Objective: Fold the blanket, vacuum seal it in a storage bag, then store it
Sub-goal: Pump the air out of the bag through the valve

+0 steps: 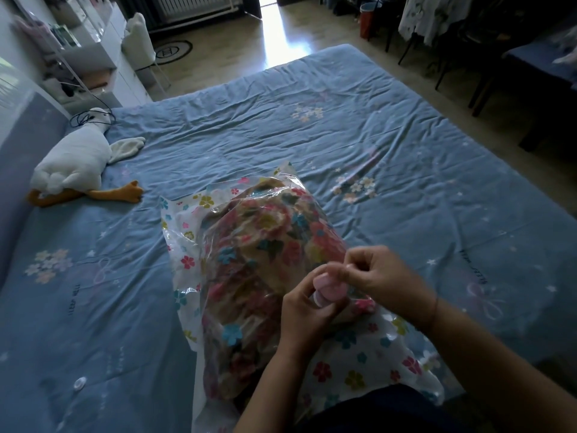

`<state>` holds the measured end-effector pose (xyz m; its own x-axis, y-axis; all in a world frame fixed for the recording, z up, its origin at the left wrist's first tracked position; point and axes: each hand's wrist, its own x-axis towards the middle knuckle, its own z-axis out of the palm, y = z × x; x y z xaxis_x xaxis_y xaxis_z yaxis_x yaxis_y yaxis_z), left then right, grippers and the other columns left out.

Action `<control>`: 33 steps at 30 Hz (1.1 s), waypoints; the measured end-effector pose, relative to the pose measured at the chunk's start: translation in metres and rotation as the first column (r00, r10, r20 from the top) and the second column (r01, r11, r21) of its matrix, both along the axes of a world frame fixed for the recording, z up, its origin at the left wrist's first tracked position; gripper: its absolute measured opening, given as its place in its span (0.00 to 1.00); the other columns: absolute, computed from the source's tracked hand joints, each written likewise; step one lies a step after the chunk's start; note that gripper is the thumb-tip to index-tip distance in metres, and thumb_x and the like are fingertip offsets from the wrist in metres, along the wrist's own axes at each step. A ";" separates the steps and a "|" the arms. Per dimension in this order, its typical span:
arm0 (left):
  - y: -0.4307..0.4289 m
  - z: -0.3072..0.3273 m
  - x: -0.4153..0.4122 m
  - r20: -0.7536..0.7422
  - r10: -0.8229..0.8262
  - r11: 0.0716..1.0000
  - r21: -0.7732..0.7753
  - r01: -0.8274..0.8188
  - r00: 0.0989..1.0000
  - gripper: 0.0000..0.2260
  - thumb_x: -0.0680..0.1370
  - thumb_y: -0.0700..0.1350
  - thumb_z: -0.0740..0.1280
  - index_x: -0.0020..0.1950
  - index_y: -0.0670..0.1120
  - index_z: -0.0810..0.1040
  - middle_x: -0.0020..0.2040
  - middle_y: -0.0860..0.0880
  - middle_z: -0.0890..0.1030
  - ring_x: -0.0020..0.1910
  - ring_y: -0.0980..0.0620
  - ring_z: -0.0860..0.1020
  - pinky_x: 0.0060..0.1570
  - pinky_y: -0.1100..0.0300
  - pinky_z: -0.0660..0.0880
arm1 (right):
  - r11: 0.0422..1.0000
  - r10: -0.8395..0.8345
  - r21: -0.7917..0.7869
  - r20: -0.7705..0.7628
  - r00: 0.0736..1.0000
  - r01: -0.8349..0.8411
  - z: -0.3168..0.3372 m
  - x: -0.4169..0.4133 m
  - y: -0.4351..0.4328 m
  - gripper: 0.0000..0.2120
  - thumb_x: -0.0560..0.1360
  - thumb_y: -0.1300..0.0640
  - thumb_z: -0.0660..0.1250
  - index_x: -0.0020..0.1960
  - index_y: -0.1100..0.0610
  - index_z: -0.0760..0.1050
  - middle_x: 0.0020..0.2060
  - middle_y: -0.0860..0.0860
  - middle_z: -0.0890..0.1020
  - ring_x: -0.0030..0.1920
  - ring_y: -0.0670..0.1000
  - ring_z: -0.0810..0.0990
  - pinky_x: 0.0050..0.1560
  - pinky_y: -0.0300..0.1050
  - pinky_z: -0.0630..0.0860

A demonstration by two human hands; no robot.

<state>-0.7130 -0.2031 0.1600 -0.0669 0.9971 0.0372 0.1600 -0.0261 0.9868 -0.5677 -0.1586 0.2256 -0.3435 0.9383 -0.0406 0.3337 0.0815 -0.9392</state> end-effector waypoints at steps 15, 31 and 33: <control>0.003 -0.005 -0.003 -0.032 0.003 1.000 -0.019 -0.004 0.999 0.17 0.68 0.41 0.78 0.56 0.46 0.83 0.50 0.54 0.85 0.51 0.58 0.82 0.51 0.67 0.76 | 0.999 -0.003 0.050 -0.004 1.000 0.003 0.004 -0.002 0.001 0.23 0.71 0.47 0.72 0.29 0.63 0.69 0.23 0.48 0.69 0.26 0.44 0.66 0.29 0.41 0.65; 0.007 -0.003 -0.005 -0.041 -0.006 1.000 -0.029 0.005 0.999 0.19 0.67 0.44 0.79 0.57 0.47 0.83 0.49 0.57 0.85 0.49 0.61 0.82 0.49 0.65 0.77 | 0.997 0.038 0.069 -0.236 0.971 -0.023 0.044 0.004 0.001 0.21 0.72 0.49 0.71 0.29 0.60 0.68 0.22 0.48 0.67 0.25 0.44 0.64 0.25 0.37 0.63; 0.008 -0.004 -0.004 -0.024 -0.004 0.999 -0.050 0.003 1.000 0.21 0.67 0.43 0.80 0.59 0.48 0.82 0.51 0.56 0.85 0.52 0.59 0.82 0.52 0.62 0.78 | 0.995 0.095 0.073 -0.422 0.901 -0.071 0.064 0.009 0.001 0.18 0.72 0.52 0.71 0.29 0.56 0.68 0.23 0.47 0.66 0.25 0.45 0.63 0.25 0.33 0.62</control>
